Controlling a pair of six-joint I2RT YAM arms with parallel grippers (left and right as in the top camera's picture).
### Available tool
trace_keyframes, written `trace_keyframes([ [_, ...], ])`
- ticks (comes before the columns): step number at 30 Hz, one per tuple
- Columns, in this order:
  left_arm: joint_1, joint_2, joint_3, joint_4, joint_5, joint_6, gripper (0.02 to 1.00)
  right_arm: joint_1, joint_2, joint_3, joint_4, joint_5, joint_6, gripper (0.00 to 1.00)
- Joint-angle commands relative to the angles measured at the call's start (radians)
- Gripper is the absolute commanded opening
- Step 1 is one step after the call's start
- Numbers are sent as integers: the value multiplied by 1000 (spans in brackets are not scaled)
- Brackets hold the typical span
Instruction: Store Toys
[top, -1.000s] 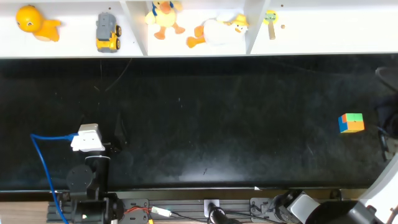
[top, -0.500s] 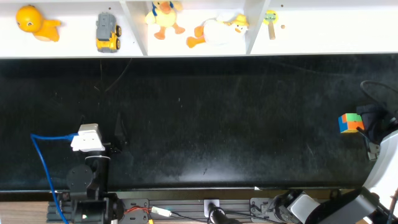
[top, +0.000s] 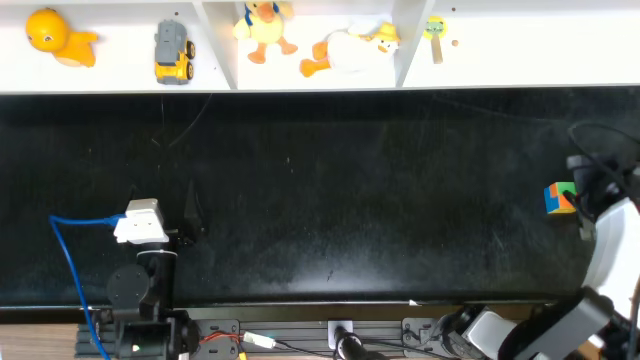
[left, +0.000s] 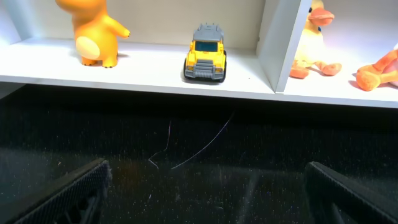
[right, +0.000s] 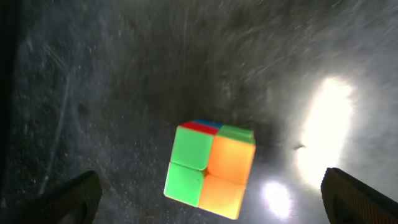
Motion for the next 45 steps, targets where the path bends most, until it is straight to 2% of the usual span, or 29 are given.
trace_keyframes([
  [1, -8, -12, -9, 5, -5, -18, 998, 35, 63, -7, 27, 26, 56, 998],
  [16, -8, -12, -9, 5, -5, -18, 996, 53, 210, -7, 75, 52, 74, 991],
  [20, -8, -12, -9, 5, -5, -18, 996, 53, 238, -7, 78, 52, 74, 947],
  [35, -8, -12, -9, 5, -5, -19, 998, 53, 240, -7, 90, 60, 73, 573],
  [45, -8, -12, -9, 5, -5, -18, 996, 53, 239, -6, 89, 59, 59, 439],
])
